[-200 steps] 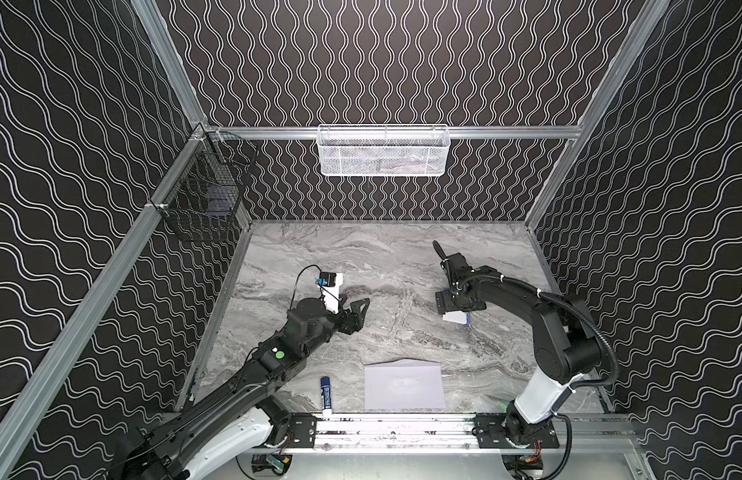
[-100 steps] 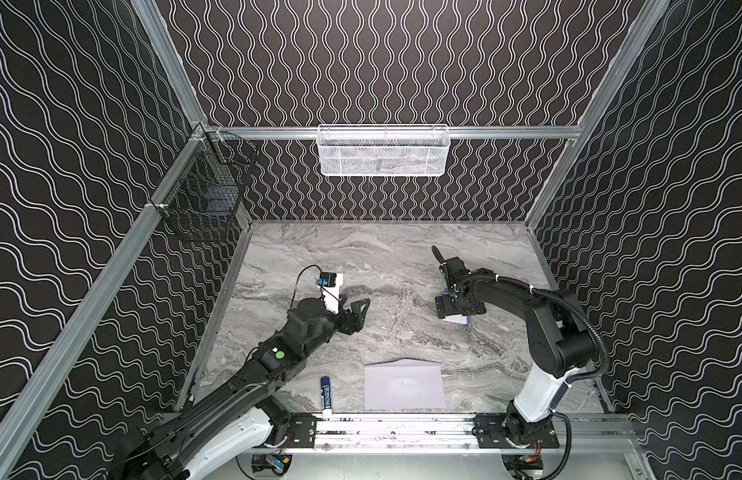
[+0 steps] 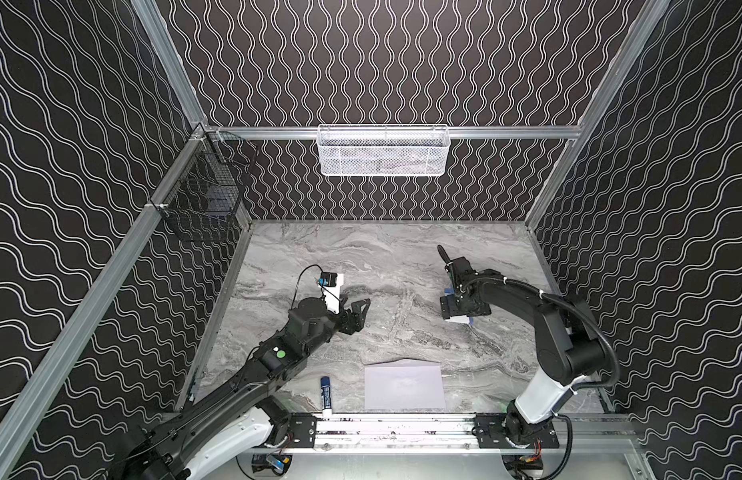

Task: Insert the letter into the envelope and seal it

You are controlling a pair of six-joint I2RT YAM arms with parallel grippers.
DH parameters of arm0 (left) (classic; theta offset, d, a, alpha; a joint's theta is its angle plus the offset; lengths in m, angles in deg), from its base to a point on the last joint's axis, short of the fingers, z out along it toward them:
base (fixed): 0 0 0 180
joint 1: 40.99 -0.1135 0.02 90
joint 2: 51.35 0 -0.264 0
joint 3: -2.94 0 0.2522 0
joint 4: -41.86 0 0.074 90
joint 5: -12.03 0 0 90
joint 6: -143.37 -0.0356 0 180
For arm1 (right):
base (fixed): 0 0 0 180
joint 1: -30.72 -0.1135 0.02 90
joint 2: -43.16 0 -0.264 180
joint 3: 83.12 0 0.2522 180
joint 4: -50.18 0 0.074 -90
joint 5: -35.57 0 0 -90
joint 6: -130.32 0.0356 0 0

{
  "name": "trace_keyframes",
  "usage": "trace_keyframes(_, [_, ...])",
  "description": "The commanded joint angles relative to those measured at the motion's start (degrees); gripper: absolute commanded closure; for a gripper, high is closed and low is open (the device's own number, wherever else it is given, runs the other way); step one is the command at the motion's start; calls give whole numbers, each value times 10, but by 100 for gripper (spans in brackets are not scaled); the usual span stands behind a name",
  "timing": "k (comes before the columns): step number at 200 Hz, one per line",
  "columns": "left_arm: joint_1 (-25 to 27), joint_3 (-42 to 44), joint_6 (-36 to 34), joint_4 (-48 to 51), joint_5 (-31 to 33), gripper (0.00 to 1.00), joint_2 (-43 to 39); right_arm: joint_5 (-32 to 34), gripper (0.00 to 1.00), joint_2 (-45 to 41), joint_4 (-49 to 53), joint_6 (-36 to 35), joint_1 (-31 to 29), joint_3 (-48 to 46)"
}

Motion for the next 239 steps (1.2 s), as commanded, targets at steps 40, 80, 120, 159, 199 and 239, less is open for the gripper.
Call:
trace_keyframes(40, [0,25,10,-25,-95,24,-9,-257,25,-215,-59,-90,-105,-124])
trace_keyframes(80, [0,51,27,-46,-125,24,-16,-323,25,-248,-83,-143,-208,-136])
trace_keyframes(120, [0,54,34,-32,-123,24,-27,-273,19,-191,-80,-254,-296,-125])
trace_keyframes(159, [0,50,31,3,-103,24,-55,-247,20,-120,-95,-284,-304,-114])
trace_keyframes(199, [0,55,30,31,-83,23,-85,-258,28,-98,-126,-278,-306,-127])
trace_keyframes(239, [0,57,30,30,-76,23,-87,-239,40,-69,-162,-287,-308,-139])
